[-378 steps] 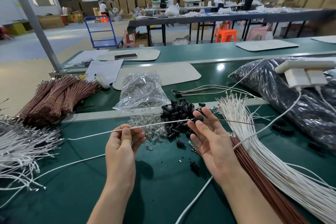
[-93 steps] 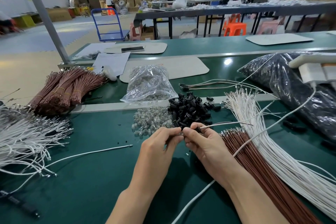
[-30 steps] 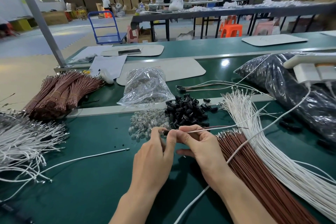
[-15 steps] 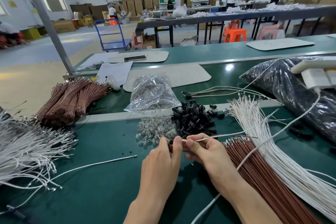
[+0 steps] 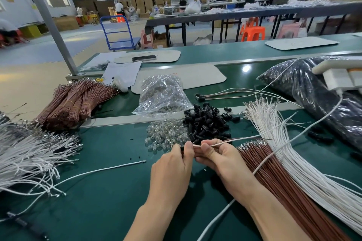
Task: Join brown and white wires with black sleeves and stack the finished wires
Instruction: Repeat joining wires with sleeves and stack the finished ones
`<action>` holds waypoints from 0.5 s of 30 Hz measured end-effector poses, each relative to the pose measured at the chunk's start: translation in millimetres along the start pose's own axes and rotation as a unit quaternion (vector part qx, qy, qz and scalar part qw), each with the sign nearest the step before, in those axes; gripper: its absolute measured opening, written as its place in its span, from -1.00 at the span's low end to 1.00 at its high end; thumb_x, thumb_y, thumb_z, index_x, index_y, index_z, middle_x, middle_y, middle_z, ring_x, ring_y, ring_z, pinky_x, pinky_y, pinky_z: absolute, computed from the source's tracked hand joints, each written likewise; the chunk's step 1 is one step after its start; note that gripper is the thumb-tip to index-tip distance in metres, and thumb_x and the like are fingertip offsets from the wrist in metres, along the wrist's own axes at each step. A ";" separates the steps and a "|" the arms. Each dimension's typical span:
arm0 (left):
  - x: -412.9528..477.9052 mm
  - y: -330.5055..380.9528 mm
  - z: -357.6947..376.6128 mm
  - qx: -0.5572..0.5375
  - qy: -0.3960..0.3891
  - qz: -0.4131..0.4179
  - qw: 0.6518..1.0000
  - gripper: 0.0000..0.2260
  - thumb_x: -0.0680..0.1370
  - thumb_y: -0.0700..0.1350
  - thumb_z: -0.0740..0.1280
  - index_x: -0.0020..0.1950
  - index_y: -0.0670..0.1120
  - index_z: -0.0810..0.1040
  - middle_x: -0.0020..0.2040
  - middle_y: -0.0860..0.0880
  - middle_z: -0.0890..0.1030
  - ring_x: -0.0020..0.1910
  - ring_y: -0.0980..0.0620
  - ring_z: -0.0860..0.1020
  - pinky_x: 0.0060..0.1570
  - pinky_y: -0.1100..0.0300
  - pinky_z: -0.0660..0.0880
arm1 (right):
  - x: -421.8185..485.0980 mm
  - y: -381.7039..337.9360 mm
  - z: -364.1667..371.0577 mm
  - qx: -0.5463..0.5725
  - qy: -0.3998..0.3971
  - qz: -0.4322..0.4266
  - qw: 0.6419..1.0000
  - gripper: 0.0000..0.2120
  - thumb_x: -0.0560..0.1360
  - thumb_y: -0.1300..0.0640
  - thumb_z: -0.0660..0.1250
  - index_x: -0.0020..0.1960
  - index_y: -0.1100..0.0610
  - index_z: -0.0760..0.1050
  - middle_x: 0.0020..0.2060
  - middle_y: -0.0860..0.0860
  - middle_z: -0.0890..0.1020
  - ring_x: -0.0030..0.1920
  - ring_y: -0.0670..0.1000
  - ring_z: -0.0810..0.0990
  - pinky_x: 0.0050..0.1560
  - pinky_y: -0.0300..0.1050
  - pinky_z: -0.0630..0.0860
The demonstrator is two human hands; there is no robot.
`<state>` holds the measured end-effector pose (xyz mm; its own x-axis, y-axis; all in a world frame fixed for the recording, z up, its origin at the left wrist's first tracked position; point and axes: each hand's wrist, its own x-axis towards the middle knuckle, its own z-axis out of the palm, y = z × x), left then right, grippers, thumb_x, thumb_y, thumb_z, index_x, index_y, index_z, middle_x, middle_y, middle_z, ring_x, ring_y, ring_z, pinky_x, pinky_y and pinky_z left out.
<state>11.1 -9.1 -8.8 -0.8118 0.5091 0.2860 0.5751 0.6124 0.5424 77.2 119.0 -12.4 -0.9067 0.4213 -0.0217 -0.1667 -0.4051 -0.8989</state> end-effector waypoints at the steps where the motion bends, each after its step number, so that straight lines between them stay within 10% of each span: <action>1: -0.1 -0.3 0.2 0.007 -0.004 0.002 1.000 -0.45 0.49 0.36 -0.30 -0.23 0.02 0.29 -0.36 0.03 0.46 -0.24 -0.10 0.54 -0.18 -0.02 0.43 | 0.0 -0.3 0.4 0.001 0.000 0.002 1.000 -0.74 0.44 0.09 0.36 0.04 0.23 0.49 -0.02 0.18 0.74 0.04 0.10 0.73 -0.10 -0.26 0.61; 15: -5.7 -5.2 0.5 -0.076 0.002 0.024 0.997 -0.66 0.58 0.40 -0.11 -0.05 0.24 0.30 -0.35 0.12 0.58 -0.34 0.14 0.54 -0.34 0.15 0.37 | -0.8 -3.3 2.8 0.013 0.012 -0.007 1.000 -0.72 0.49 0.07 0.37 0.10 0.23 0.50 0.00 0.19 0.73 0.05 0.12 0.72 -0.09 -0.22 0.63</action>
<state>12.8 -15.0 -13.6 -0.7843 0.5335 0.3166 0.5913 0.4882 0.6419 77.4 117.7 -8.2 -0.8948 0.4460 -0.0203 -0.1892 -0.4199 -0.8876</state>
